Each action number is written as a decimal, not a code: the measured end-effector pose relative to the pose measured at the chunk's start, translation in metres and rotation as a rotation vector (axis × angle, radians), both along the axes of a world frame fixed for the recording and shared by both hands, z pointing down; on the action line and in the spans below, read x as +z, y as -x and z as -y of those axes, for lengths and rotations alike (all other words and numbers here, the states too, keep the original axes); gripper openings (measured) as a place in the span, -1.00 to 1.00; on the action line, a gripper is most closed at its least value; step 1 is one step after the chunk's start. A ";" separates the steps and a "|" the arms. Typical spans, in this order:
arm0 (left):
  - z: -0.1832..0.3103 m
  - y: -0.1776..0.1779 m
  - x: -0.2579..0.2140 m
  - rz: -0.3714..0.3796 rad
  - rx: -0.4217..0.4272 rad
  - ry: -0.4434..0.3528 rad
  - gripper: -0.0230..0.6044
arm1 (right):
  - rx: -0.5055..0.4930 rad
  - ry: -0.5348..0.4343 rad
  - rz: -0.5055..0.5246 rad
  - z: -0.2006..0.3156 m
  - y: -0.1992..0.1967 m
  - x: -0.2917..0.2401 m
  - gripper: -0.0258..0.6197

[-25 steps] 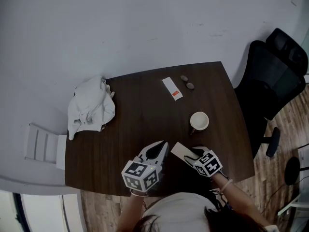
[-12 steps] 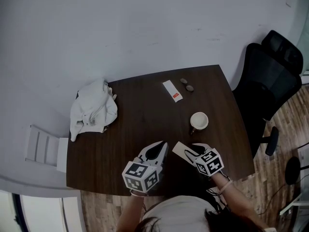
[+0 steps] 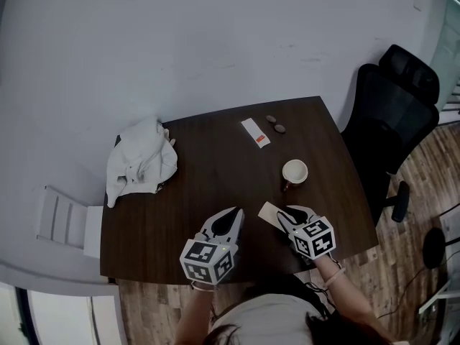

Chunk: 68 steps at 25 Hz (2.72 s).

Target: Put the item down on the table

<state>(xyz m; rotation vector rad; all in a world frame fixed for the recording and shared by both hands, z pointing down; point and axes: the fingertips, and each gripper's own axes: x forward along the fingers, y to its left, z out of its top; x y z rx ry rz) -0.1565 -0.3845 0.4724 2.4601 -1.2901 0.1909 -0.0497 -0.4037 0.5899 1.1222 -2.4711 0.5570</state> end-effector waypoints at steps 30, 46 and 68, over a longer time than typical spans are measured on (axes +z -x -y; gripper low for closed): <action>-0.105 0.048 -0.048 -0.006 -0.053 -0.140 -0.87 | 0.138 -0.366 0.044 -0.100 0.045 -0.130 -0.90; -0.157 -0.027 -0.077 0.035 -0.206 -0.194 -0.87 | 0.127 -0.467 0.041 -0.161 -0.030 -0.185 -0.90; -0.287 -0.131 -0.100 0.077 -0.225 -0.238 -0.87 | 0.056 -0.507 0.091 -0.270 -0.117 -0.203 -0.90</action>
